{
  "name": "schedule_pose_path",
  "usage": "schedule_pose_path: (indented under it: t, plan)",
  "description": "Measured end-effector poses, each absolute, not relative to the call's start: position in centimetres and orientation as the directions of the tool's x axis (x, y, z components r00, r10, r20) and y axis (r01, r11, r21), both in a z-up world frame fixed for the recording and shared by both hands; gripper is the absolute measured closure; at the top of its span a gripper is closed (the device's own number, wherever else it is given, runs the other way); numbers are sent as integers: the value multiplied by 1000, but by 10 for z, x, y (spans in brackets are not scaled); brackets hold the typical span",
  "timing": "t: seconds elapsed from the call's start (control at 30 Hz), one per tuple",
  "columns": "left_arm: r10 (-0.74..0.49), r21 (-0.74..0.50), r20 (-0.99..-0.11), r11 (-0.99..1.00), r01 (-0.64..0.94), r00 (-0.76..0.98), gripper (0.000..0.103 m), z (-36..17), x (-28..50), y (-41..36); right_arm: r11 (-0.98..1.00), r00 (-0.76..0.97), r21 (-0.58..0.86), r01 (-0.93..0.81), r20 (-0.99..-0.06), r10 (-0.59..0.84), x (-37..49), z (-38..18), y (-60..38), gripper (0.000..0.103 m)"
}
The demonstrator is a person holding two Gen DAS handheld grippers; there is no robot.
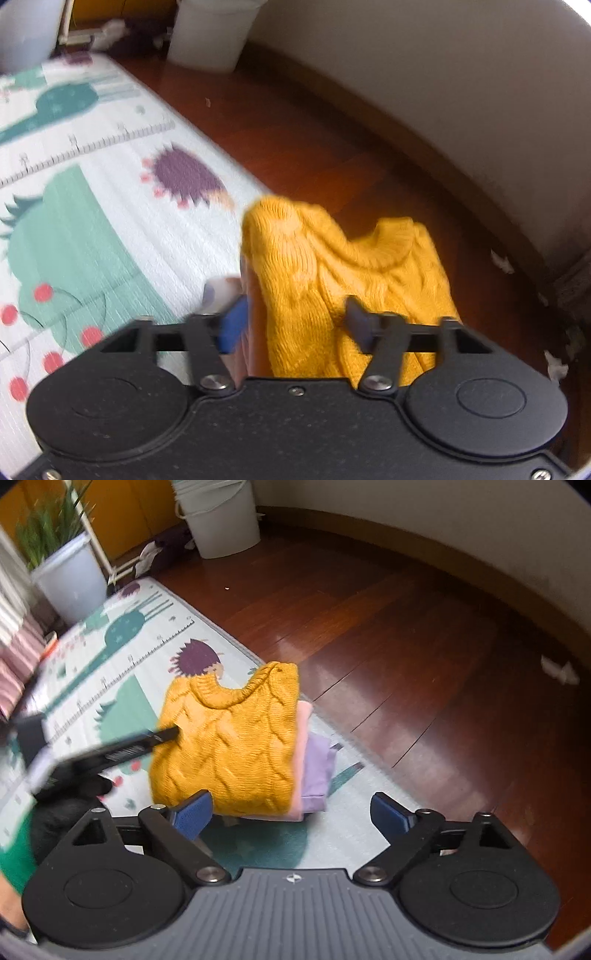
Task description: Fold clothes
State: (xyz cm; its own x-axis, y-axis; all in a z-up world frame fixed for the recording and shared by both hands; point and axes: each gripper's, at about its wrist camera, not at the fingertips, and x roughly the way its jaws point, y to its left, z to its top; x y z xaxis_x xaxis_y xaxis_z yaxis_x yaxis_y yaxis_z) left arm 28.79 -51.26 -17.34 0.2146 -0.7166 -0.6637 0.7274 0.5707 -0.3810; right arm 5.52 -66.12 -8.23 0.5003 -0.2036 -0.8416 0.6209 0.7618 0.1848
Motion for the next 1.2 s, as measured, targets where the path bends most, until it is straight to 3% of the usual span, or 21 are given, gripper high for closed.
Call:
schedule_pose_path:
  t: [0.07, 0.17, 0.27, 0.37, 0.4, 0.5, 0.6, 0.67, 0.73, 0.83, 0.93, 1.1, 1.2]
  plan:
    - [-733, -356, -642, 545, 759, 226, 95, -157, 277, -511, 757, 507, 199, 623, -839, -197, 56, -81, -661, 9]
    - [-774, -312, -590, 479, 820, 228, 97, -118, 255, -505, 749, 512, 196, 633, -831, -215, 53, -75, -663, 9]
    - [-837, -276, -487, 420, 864, 251, 97, -42, 231, -480, 699, 543, 242, 673, -804, -244, 49, -62, -669, 8]
    - [-906, -297, -304, 384, 874, 294, 97, 50, 215, -420, 644, 601, 326, 692, -754, -264, 41, -41, -671, 5]
    - [-902, -245, -295, 392, 887, 317, 98, 72, 208, -406, 643, 616, 337, 688, -740, -271, 39, -34, -668, 4]
    - [-842, 6, -358, 429, 903, 402, 98, 117, 186, -371, 651, 655, 366, 665, -704, -273, 33, -14, -656, 3]
    - [-825, 67, -346, 454, 889, 447, 98, 160, 169, -309, 669, 685, 380, 639, -676, -271, 31, 2, -642, 3]
    - [-770, 172, -402, 468, 867, 495, 98, 173, 153, -276, 685, 710, 391, 614, -653, -264, 30, 14, -630, 2]
    - [-741, 182, -430, 487, 854, 515, 98, 186, 139, -236, 699, 732, 400, 593, -630, -261, 32, 28, -618, 1]
    - [-633, 399, -474, 464, 791, 612, 98, 180, 109, -190, 728, 765, 406, 553, -594, -250, 38, 49, -592, 0]
    - [-618, 342, -465, 535, 773, 634, 98, 195, 101, -121, 788, 795, 372, 490, -561, -230, 56, 73, -553, 0]
    - [-581, 506, -451, 458, 730, 677, 97, 182, 61, -53, 868, 873, 319, 380, -433, -223, 78, 114, -478, 0]
    - [-529, 568, -470, 431, 701, 706, 97, 143, 54, -48, 873, 924, 400, 279, -360, -130, 87, 134, -453, 0]
